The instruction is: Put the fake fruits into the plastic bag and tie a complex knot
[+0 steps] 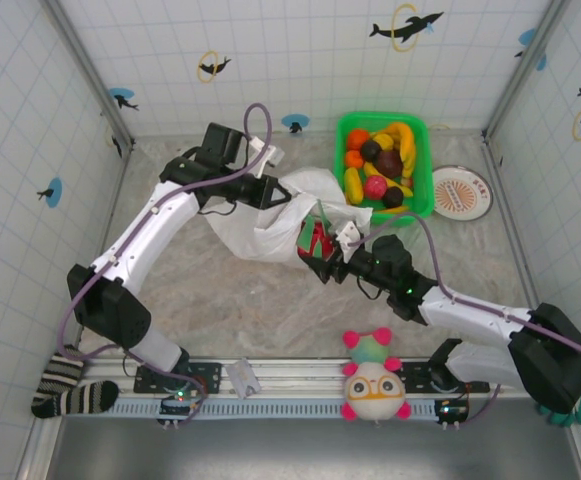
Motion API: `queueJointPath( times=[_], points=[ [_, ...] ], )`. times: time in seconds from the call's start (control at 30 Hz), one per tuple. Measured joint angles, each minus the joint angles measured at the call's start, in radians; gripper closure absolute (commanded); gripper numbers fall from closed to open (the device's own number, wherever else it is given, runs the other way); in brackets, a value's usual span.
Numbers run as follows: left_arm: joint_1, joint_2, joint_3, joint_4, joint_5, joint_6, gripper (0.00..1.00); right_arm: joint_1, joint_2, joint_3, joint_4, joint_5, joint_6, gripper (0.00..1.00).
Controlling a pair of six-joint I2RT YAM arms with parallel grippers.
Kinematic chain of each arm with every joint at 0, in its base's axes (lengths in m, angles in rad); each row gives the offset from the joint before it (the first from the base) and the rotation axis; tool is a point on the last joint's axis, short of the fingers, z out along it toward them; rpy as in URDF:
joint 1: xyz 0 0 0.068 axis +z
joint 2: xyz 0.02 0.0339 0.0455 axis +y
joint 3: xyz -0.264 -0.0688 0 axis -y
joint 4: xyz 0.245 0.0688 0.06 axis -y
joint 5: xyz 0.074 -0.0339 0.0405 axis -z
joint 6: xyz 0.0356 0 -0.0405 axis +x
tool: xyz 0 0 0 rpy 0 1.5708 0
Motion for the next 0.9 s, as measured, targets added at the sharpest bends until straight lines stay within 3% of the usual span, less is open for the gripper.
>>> queueJointPath(
  times=[0.33,0.7,0.9],
  points=[
    [0.0,-0.018,-0.052,0.052,0.015,0.036,0.94,-0.029,-0.003,0.006,0.164,-0.031,0.077,0.39],
    [0.0,-0.075,-0.076,0.119,0.076,0.037,0.94,0.013,0.079,0.014,0.08,0.116,-0.011,0.39],
    [0.0,-0.075,-0.076,0.12,0.068,-0.034,0.94,0.04,0.172,0.064,0.016,0.198,-0.099,0.39]
  ],
)
